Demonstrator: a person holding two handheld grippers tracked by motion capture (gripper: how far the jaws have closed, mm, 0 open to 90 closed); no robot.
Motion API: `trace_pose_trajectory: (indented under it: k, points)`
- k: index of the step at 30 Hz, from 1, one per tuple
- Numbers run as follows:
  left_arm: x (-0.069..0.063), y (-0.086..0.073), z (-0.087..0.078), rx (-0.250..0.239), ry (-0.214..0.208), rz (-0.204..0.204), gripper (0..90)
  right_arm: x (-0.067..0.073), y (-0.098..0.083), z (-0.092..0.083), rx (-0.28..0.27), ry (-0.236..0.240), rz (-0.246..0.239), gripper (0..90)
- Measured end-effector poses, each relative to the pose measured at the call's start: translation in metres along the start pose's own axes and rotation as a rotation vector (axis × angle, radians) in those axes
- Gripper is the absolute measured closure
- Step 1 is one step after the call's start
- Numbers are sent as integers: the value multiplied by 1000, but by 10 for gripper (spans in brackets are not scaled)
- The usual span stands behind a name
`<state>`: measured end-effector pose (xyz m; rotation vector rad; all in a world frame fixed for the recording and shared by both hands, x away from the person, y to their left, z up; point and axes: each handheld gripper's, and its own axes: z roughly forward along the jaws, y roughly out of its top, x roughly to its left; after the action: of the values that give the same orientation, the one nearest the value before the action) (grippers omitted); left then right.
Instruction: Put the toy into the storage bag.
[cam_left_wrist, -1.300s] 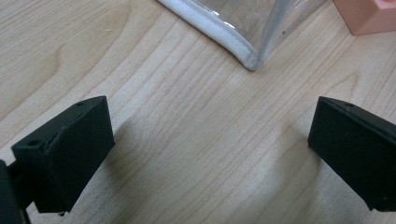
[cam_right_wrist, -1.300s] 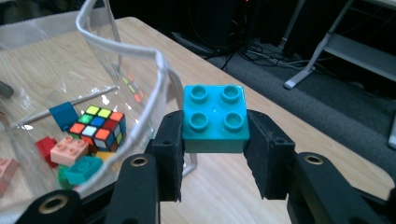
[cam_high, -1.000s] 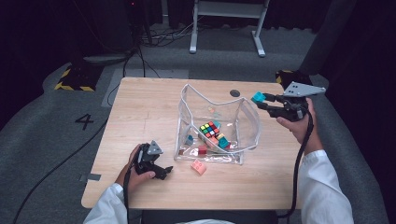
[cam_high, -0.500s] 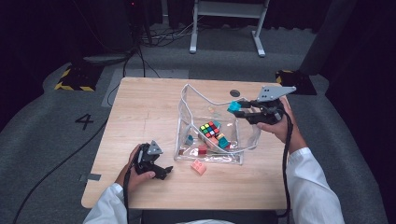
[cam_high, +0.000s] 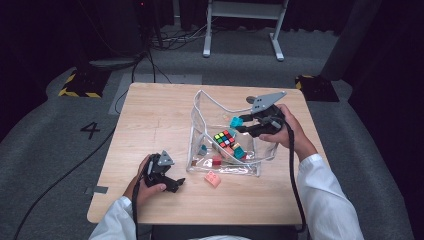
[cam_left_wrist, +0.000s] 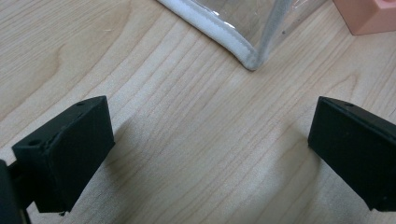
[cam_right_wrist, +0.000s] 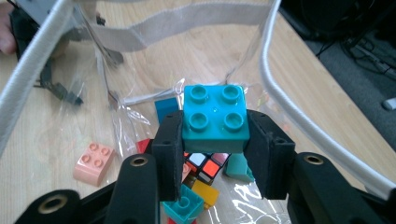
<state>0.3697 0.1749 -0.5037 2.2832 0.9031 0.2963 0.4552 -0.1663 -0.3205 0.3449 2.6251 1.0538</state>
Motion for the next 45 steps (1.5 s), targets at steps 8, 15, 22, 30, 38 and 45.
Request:
trace_pose_trajectory:
  k: [8,15,22,30,38,45]
  points:
    - [0,0,0,-1,-3,0,4,0,6,18,143,16,-28,595]
    - [0,0,0,-1,-3,-1,4,-5,2,26,204,6,-26,595]
    - [0,0,0,-1,-3,-1,4,-10,-7,24,262,-18,-35,595]
    - [0,0,0,-2,-3,-1,4,-18,-27,6,322,-43,-19,595]
    - [0,0,0,-2,-3,-1,3,-22,-41,-11,330,-50,-19,595]
    - [0,0,0,-2,-3,-1,4,-19,-45,-12,306,-38,-15,595]
